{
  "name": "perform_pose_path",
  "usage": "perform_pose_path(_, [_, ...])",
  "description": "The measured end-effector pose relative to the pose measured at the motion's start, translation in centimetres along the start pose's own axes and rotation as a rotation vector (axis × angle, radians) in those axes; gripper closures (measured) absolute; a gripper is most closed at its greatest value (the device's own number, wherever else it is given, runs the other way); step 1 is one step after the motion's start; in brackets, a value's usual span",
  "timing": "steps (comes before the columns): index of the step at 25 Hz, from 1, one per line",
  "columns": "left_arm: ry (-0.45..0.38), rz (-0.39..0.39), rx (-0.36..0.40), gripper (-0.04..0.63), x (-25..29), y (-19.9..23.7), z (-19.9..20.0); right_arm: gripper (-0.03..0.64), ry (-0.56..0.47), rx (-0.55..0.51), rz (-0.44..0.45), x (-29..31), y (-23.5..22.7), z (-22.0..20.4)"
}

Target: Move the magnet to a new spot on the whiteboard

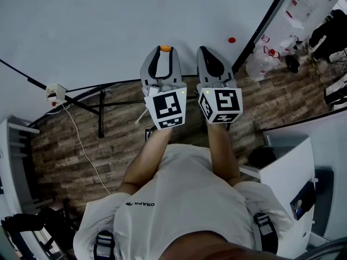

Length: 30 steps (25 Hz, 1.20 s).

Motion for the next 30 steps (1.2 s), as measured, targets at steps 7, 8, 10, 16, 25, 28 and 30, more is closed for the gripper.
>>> perform_pose_path(7, [-0.016, 0.002, 0.007, 0.476, 0.5, 0.6, 0.5, 0.604, -0.003, -0.005, 0.005, 0.0, 0.4, 0.2])
perform_pose_path(8, [-0.016, 0.002, 0.008, 0.476, 0.6, 0.6, 0.5, 0.604, -0.004, -0.007, 0.006, 0.1, 0.4, 0.2])
perform_pose_path(10, [-0.013, 0.004, 0.012, 0.476, 0.8, 0.7, 0.5, 0.604, -0.005, -0.011, 0.007, 0.0, 0.5, 0.3])
perform_pose_path(16, [0.026, 0.013, 0.061, 0.476, 1.6, 0.9, 0.4, 0.604, -0.001, -0.016, 0.008, 0.1, 0.5, 0.3])
perform_pose_path(25, [0.023, 0.021, 0.085, 0.476, 2.5, 1.4, 1.2, 0.604, -0.006, -0.016, 0.014, 0.2, 0.4, 0.7])
perform_pose_path(28, [0.018, 0.022, 0.086, 0.476, 2.9, 1.7, 1.5, 0.604, -0.005, -0.017, 0.022, 0.4, 0.6, 0.8])
perform_pose_path(30, [0.012, 0.019, 0.089, 0.476, 3.2, 1.8, 1.9, 0.604, -0.007, -0.017, 0.028, 0.6, 0.9, 0.9])
Point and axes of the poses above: the fingertips, and each gripper's own axes: x forward along the fingers, y to its left, z out of its top, the point moved 7 cm from there along -x, backward along the fingers, and after that the axes turned 3 degrees about z, right-handed, at the moved point
